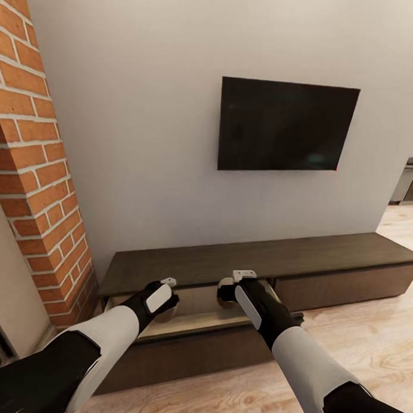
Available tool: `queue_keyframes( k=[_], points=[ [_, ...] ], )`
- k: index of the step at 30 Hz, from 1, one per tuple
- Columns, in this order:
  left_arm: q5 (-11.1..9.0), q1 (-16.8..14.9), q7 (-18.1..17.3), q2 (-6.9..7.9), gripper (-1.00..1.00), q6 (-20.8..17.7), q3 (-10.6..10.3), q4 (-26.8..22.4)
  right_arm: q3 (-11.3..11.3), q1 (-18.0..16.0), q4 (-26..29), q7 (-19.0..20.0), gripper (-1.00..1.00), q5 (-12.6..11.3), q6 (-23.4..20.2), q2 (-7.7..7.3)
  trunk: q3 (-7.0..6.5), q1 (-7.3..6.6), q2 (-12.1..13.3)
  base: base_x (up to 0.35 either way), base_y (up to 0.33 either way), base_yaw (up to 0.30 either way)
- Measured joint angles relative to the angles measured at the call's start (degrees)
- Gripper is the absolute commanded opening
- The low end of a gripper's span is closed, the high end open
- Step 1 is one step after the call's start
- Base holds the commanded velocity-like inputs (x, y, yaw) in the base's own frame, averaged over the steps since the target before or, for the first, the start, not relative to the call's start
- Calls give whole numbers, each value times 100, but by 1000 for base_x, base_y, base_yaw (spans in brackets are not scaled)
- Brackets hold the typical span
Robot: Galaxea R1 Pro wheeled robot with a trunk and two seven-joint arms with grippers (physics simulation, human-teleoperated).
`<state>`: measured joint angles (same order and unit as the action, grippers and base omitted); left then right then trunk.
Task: Place each of the two pumpkins and all three candles from the living room inside a cabinet in the living room (use any cabinet), then make sure every cabinet is closed, and position the cauldron so it is next to a table in the living room.
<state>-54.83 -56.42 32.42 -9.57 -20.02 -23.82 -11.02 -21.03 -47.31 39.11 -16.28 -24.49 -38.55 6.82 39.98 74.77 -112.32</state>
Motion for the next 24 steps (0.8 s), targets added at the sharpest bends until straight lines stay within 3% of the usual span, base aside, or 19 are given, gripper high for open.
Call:
queue_keyframes(
  k=[5, 11, 20, 24],
  points=[
    [182, 2, -19, 121, -100, -3, -27, 17, -1, 2, -7, 3, -100, -39, 12, 15, 90, 110, -201, 0, 0, 0],
    [241, 1, -26, 207, -100, 5, -22, 32, -6, 2, -12, 3, -100, -62, 2, 20, 198, 242, -441, 0, 0, 2],
    [240, -1, -34, 212, -100, 12, -43, 181, -3, 0, -15, -3, -100, -61, -12, 22, 213, 242, -443, 0, -4, 129],
    [248, 2, -61, 203, -100, 11, -50, 210, 0, 0, -16, -5, -100, -66, -22, 20, 219, 241, -443, 54, -209, 39]
  ],
)
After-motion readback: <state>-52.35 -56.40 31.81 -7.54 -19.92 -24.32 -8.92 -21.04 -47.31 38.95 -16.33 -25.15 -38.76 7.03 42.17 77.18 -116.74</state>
